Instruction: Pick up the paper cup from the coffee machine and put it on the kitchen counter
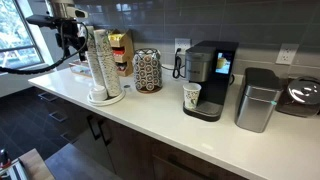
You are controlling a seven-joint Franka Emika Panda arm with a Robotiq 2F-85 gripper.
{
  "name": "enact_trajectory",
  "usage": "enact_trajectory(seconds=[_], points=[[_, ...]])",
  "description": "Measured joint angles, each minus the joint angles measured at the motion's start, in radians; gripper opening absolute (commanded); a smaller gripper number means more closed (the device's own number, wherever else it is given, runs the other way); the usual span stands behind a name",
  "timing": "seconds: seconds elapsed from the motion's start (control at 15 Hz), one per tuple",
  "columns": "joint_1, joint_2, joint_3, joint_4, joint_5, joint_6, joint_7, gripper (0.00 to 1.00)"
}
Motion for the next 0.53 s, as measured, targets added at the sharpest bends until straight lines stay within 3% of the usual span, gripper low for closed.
enact_trajectory(seconds=[0.53], points=[[-0.006,0.002,-0.001,0.001,0.001,0.002,0.021,1.00]])
